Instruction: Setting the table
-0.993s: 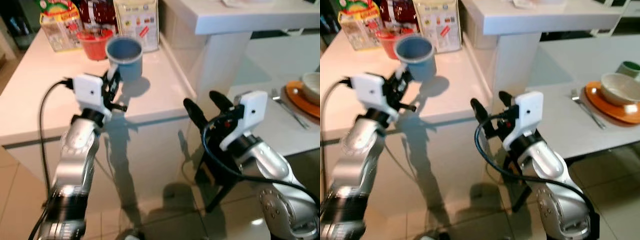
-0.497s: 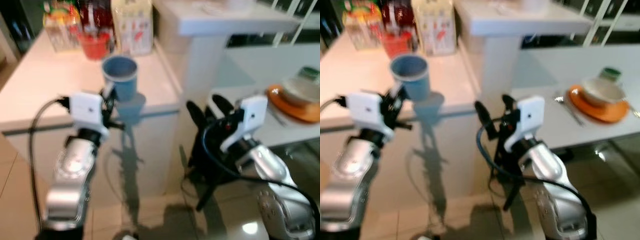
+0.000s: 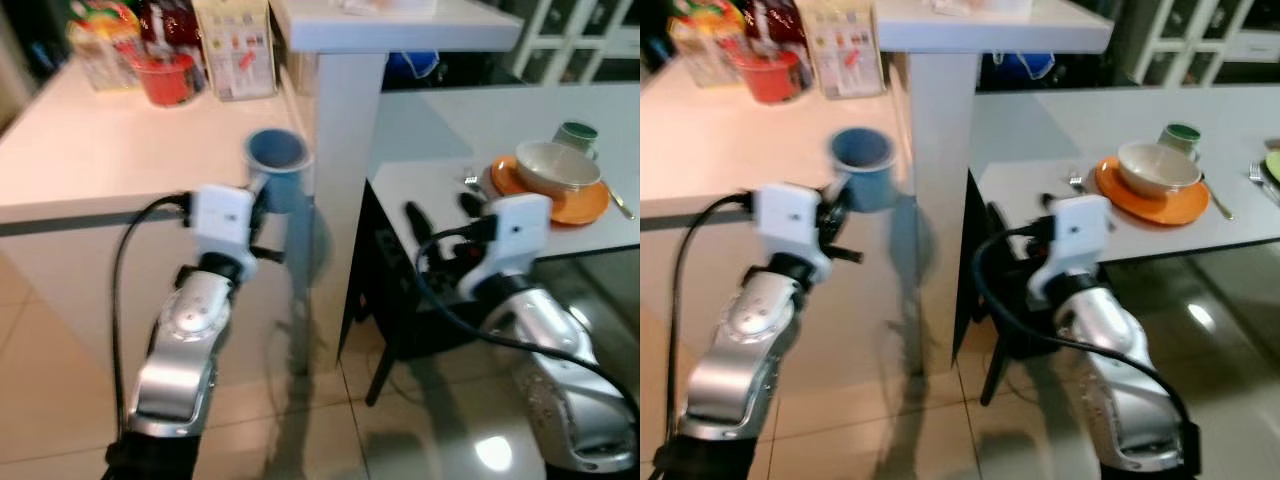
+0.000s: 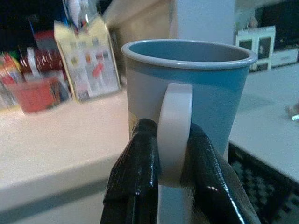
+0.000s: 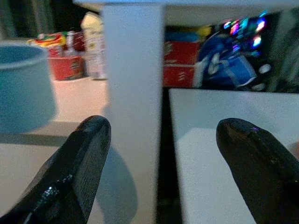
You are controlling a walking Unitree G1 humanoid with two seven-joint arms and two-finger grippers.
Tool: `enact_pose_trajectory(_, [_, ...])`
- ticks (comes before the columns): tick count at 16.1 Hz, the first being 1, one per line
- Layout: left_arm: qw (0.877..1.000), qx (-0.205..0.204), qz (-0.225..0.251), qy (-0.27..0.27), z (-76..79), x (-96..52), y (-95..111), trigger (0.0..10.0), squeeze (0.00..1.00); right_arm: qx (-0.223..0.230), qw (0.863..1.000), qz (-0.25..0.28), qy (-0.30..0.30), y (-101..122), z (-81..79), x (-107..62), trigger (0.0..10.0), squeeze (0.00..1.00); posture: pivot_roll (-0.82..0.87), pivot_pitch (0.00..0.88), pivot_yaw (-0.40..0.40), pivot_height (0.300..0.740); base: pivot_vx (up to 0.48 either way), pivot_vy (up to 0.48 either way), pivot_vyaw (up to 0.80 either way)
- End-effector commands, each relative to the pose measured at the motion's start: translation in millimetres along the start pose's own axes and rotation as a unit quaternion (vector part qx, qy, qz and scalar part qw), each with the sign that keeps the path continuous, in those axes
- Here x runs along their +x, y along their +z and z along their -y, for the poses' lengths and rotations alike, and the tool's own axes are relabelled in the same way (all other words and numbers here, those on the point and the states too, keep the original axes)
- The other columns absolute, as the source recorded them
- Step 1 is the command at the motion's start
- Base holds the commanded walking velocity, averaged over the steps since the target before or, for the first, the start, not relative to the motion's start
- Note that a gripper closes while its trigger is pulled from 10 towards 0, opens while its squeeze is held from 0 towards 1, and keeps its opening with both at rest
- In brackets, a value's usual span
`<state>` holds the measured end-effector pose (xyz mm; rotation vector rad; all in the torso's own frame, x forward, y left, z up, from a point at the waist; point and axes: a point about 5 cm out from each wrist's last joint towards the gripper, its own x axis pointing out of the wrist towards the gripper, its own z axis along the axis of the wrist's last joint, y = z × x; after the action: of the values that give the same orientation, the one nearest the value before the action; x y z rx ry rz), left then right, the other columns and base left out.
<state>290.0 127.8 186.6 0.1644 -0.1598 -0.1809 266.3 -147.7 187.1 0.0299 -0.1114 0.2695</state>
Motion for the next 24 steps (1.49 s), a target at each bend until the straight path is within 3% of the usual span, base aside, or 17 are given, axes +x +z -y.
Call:
enact_pose_trajectory(1, [1.000, 0.018, 0.010, 0.014, -5.6, 3.4, 4, 10.0, 0.00, -0.007, 1.000, 0.008, 0.000, 3, -2.0, 4.7, 10.0, 0.00, -0.04, 0.000, 0.007, 0.740, 0.000, -0.454, 0.80])
enact_pose_trajectory(11, [0.999, 0.028, 0.016, 0.008, -0.3, 16.1, 3, 10.0, 0.00, -0.032, 0.997, 0.000, -0.075, 3, 21.6, 8.7, 10.0, 0.00, -0.06, 0.000, 0.016, 0.740, 0.000, -0.453, 0.80])
enact_pose_trajectory(14, [1.000, 0.026, 0.016, 0.007, 0.6, 18.5, 1, 10.0, 0.00, -0.037, 0.992, -0.005, -0.124, 1, 32.1, 6.9, 10.0, 0.00, -0.06, 0.000, 0.018, 0.740, 0.000, -0.454, 0.00])
enact_pose_trajectory(22, [1.000, 0.024, 0.018, 0.005, 2.3, 21.3, 0, 10.0, 0.00, -0.025, 0.987, -0.006, -0.157, 0, 38.8, 5.3, 10.0, 0.00, -0.07, 0.000, 0.025, 0.740, 0.000, -0.454, 0.00])
enact_pose_trajectory(24, [1.000, 0.023, 0.019, 0.003, 2.9, 22.1, 1, 10.0, 0.00, -0.025, 0.987, -0.007, -0.158, 0, 39.0, 5.4, 10.0, 0.00, -0.07, 0.000, 0.028, 0.740, 0.000, -0.454, -0.77])
